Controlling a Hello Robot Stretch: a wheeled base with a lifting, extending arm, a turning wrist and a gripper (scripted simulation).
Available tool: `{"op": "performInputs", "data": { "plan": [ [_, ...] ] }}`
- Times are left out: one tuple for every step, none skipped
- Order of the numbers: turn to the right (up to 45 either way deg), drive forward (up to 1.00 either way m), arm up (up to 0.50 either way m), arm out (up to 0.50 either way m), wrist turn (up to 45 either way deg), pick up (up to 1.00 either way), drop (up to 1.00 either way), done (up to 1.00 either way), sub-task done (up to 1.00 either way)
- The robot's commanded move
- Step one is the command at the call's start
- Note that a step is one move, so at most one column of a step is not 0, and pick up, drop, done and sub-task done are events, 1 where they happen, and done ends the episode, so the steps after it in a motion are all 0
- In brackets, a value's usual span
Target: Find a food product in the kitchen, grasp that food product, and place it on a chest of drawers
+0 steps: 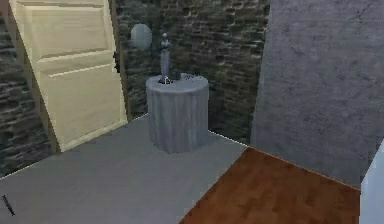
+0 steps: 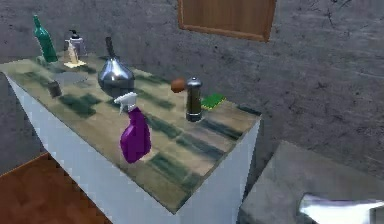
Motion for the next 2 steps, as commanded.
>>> {"op": "performInputs", "data": {
  "plan": [
    [36.0,0.0,0.0,0.0,0.0,0.0,0.0,0.0,0.0],
    [0.0,0.6,0.0,0.0,0.0,0.0,0.0,0.0,0.0]
  ]
}}
